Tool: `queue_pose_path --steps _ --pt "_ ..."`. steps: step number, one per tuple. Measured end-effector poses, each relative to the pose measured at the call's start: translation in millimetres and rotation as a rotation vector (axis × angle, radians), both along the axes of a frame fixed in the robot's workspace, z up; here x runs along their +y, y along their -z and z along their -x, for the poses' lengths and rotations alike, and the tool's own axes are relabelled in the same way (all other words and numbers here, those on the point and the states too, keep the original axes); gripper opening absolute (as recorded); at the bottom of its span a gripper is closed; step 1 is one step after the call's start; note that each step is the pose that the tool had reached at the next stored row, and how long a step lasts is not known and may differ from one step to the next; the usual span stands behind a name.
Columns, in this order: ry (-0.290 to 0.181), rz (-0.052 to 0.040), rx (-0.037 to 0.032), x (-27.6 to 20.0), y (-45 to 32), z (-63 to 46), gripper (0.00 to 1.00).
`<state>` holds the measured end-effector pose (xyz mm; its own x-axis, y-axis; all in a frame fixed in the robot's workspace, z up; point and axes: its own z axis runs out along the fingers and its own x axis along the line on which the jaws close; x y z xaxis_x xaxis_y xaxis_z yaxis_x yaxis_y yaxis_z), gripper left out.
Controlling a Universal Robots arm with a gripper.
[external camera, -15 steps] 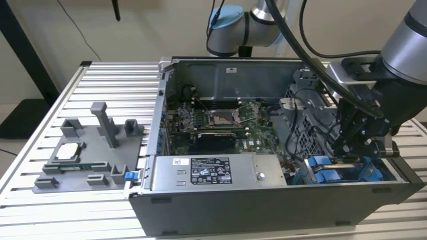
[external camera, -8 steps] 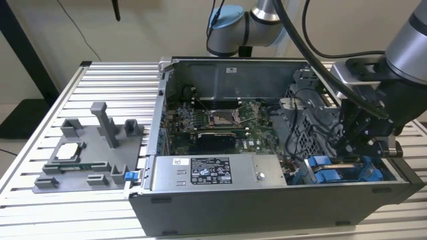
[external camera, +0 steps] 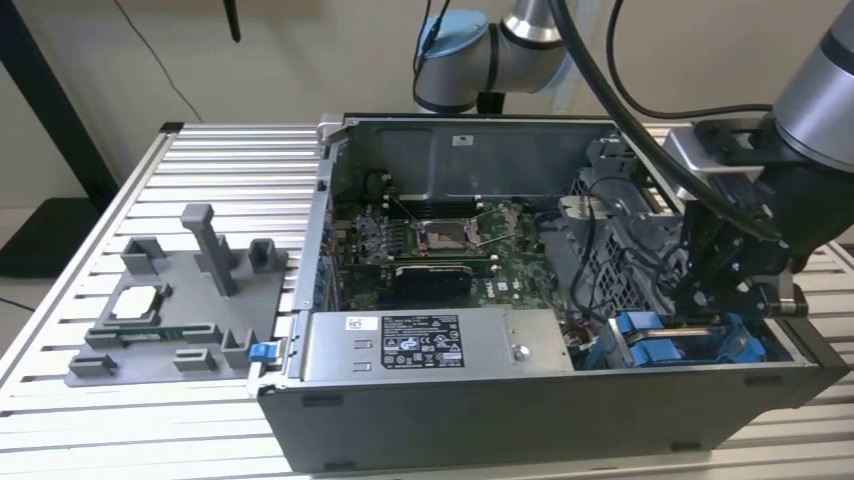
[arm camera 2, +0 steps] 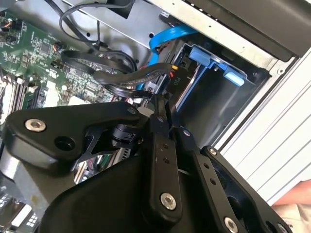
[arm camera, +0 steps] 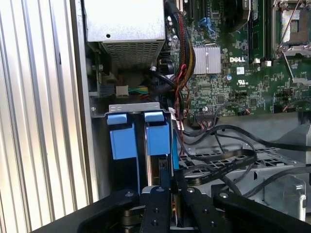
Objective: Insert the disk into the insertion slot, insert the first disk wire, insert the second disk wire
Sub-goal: 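Insert the second disk wire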
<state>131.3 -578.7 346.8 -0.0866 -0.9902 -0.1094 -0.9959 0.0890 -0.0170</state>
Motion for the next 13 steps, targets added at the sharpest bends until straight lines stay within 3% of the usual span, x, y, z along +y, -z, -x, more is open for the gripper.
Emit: queue_pose_path --steps 13 --pt "0.0 -0.0077 0.0002 0.0 6.5 -1.9 0.0"
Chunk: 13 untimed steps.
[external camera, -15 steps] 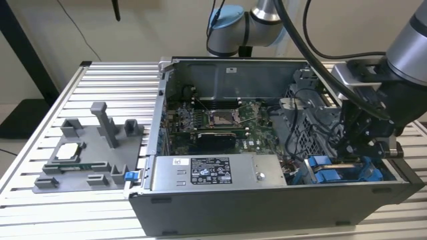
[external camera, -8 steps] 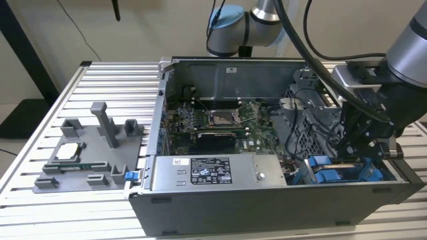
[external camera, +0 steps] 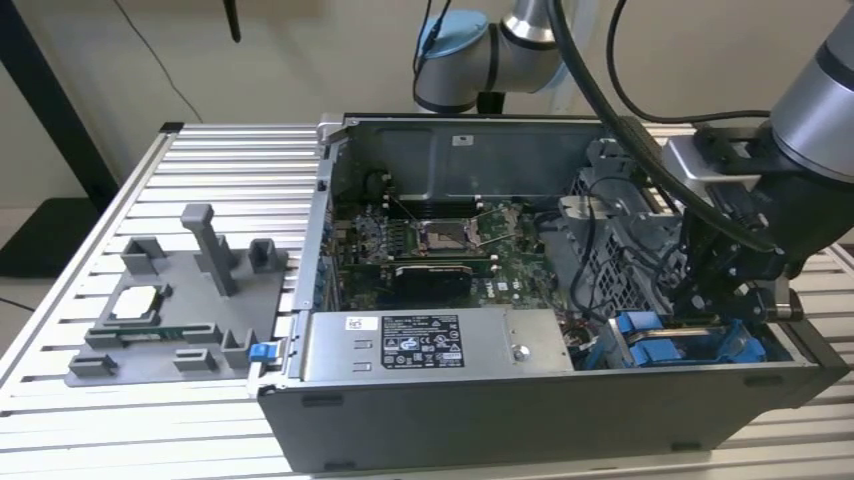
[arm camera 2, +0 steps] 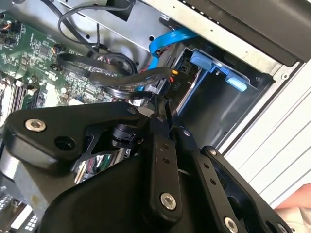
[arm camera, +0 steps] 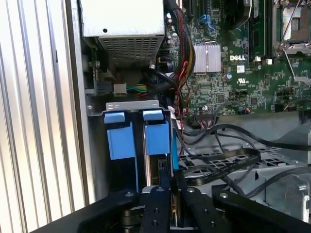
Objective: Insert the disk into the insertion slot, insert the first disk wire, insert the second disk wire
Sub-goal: 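Insert the second disk wire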
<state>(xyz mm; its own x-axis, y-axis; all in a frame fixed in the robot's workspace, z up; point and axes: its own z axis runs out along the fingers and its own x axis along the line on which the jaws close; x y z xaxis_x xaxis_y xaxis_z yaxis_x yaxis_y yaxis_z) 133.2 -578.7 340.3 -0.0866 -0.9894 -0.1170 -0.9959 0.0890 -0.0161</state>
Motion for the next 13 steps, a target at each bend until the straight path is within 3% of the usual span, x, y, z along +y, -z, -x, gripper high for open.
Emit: queue_pose_path --steps 4,5,6,13 --pt "0.0 0.0013 -0.0001 -0.2 5.3 -0.3 0.0" --pt "0.0 -0.0015 -0.0003 -0.1 6.7 -0.5 1.0" --pt "0.0 -0.0016 -0.0002 -0.1 6.6 -0.6 1.0" --pt "0.0 -0.001 0.0006 -0.2 -25.9 -0.4 1.0"
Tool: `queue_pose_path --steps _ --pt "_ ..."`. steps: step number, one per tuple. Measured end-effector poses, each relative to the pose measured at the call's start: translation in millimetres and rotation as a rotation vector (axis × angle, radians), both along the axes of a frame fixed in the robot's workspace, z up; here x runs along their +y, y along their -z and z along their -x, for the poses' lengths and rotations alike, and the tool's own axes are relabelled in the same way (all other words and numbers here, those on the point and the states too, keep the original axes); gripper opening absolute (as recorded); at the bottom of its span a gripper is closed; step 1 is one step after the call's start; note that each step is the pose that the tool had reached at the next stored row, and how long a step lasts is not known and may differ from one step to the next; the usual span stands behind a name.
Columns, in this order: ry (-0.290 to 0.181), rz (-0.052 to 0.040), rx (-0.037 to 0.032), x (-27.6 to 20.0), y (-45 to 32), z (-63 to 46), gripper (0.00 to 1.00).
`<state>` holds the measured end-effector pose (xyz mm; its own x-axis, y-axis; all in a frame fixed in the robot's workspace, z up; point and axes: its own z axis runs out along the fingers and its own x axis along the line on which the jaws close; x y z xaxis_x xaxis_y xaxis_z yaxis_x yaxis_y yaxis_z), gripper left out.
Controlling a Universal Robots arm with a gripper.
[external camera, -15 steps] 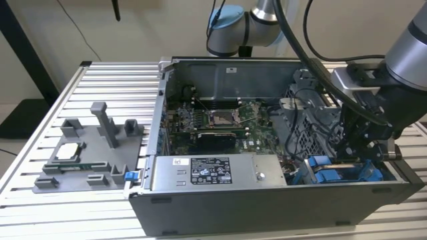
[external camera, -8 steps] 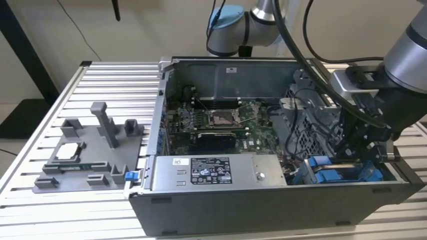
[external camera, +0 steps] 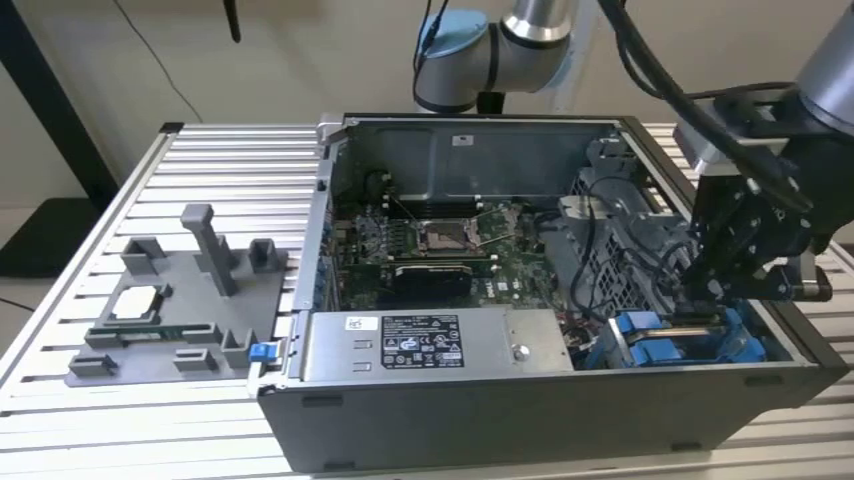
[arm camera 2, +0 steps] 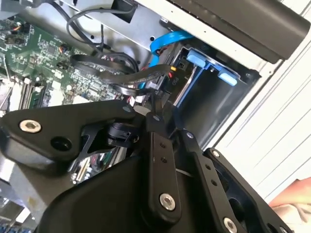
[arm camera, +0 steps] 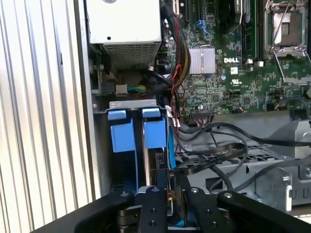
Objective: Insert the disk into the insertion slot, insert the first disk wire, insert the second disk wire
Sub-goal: 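Insert the second disk wire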
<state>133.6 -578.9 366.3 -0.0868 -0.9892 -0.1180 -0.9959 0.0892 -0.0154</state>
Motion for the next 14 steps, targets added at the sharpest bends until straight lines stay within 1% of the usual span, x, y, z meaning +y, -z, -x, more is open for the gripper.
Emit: queue_pose_path --steps 1,4,7,9,14 --pt "0.0 0.0002 0.0 0.0 -5.1 0.0 1.0" --pt "0.0 0.0002 0.0 0.0 -16.6 0.0 1.0" --pt "0.0 0.0001 0.0 0.1 -25.9 0.0 1.0" --pt "0.0 0.0001 0.0 0.0 -27.8 0.0 1.0" --pt "0.0 0.0001 0.0 0.0 -27.9 0.0 1.0"
